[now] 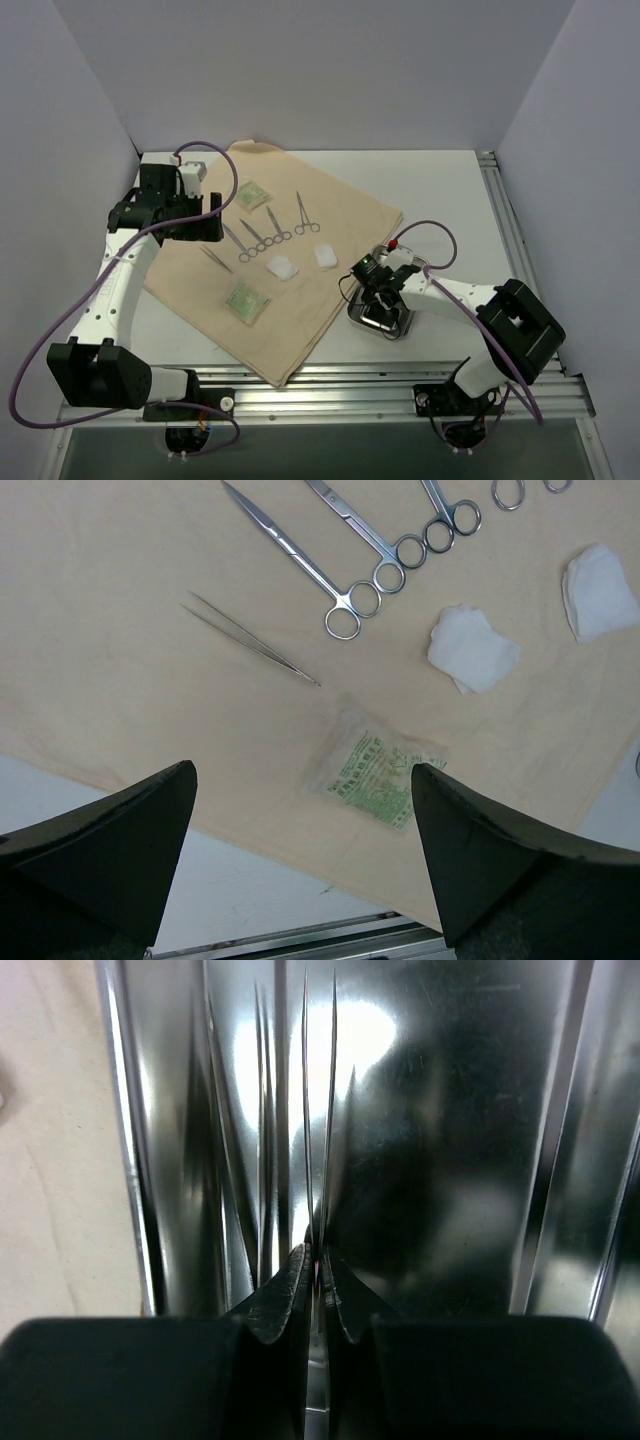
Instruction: Prepare the surgical pack
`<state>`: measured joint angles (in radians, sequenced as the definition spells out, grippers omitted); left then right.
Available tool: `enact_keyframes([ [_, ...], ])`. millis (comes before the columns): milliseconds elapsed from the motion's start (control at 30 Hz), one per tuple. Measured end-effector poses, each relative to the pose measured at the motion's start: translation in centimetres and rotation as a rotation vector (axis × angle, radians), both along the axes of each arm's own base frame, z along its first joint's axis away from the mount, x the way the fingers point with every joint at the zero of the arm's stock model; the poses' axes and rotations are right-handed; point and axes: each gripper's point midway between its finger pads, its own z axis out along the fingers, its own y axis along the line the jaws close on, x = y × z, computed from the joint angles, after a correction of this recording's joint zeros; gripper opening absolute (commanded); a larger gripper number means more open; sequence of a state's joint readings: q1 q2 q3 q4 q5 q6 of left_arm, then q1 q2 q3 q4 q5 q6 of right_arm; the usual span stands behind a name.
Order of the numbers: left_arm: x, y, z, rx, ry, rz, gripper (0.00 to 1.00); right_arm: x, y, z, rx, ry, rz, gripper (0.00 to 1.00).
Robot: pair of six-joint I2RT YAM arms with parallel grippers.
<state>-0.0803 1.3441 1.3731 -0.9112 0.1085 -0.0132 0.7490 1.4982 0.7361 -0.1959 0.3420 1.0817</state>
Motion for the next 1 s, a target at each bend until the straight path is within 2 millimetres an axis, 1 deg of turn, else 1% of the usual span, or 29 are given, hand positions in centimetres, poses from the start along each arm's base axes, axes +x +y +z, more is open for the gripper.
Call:
enact_keyframes([
  [67,0.1,0.1,0.0,-0.004,-0.002,0.004,0.98,-0.4,0.0,-0.5,0.013,0.007,-0.016,0.00],
  [267,0.1,0.6,0.0,-0.007,-0.001,0.019,0.98,-0.2,0.4,-0.4,0.041,-0.003,-0.044,0.00],
  [400,0.2,0.7,0.0,-0.012,0.000,0.021,0.98,-0.3,0.5,-0.4,0.046,-0.003,-0.049,0.03],
  [433,0.2,0.7,0.0,-0.014,0.000,0.021,0.98,-0.3,0.5,-0.4,0.047,-0.003,-0.052,0.04],
  [533,0.1,0.7,0.0,-0.019,0.000,0.019,0.98,-0.3,0.5,-0.4,0.051,-0.005,-0.062,0.13],
  [767,0.2,0.7,-0.2,-0.025,0.001,0.019,0.98,-0.5,0.6,-0.3,0.049,-0.011,-0.059,0.15],
  [900,0.1,0.9,-0.5,-0.027,0.008,0.024,0.98,-0.9,0.1,0.0,0.023,-0.010,-0.054,0.16],
  [1000,0.1,0.9,-0.5,-0.027,0.009,0.023,0.98,-0.9,0.2,1.0,0.010,-0.024,-0.045,0.17],
])
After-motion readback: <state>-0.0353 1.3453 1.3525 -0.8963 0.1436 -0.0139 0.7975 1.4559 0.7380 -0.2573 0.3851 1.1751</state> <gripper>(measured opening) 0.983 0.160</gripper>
